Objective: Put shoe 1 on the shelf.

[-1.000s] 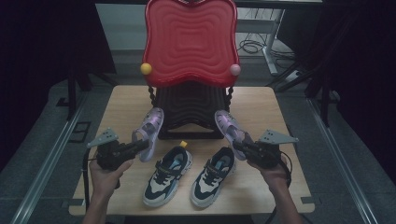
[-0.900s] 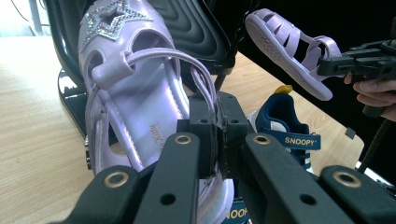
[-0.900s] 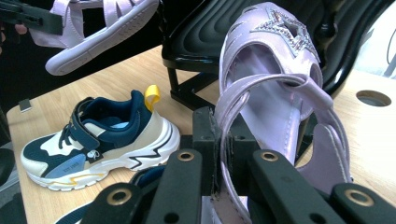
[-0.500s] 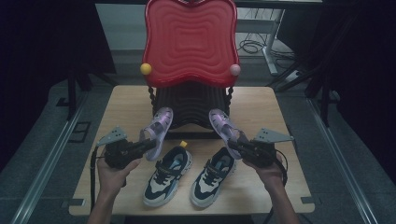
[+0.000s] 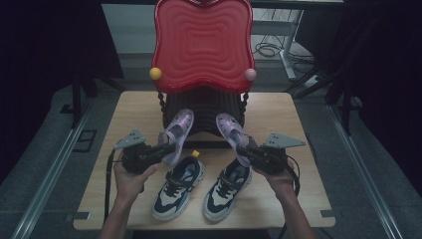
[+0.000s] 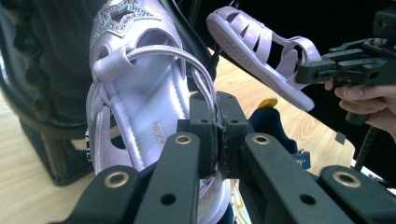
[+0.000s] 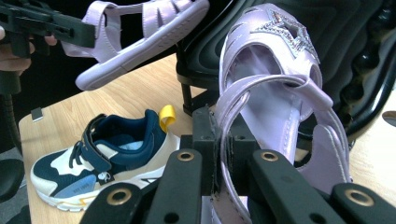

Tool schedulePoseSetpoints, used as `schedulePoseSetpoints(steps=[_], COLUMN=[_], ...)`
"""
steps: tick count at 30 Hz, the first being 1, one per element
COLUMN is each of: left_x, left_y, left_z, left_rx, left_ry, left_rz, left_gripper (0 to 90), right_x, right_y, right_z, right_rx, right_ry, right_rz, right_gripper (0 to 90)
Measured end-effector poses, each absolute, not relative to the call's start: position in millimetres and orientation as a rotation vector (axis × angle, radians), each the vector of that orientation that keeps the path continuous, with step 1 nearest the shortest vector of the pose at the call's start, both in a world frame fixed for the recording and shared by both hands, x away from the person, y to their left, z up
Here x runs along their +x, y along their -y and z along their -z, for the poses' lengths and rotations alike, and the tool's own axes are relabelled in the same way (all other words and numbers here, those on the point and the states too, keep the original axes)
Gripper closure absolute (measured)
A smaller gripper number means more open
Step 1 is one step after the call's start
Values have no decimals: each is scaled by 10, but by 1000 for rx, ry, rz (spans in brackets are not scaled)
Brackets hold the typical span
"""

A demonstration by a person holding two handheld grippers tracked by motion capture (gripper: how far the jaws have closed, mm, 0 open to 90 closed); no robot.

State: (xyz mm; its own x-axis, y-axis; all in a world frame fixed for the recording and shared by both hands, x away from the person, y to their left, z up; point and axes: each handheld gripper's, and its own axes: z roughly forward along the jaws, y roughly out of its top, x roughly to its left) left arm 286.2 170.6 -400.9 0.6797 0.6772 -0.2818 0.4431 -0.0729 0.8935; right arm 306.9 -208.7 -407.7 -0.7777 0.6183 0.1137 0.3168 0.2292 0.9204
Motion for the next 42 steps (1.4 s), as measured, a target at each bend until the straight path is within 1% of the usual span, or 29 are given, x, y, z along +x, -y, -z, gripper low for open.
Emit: schedulePoseSetpoints(steps=[22, 30, 42], left_x=[3250, 3381, 3552], left_y=[-1445, -1431, -1463], left_z=[3999, 4009, 4060], left_rx=[1721, 1678, 1654], left_ry=[-884, -863, -901], left_rz=[-344, -342, -363], left_gripper=[870, 871, 871], right_x=[3394, 3554, 3709], right_y=[1774, 1660, 1528], right_z=[4085, 4071, 4084], right_rx=[938, 975, 1009], right_ry=[-2151, -2113, -2058], right_rz=[-1575, -1585, -1599], right_gripper=[856, 856, 856])
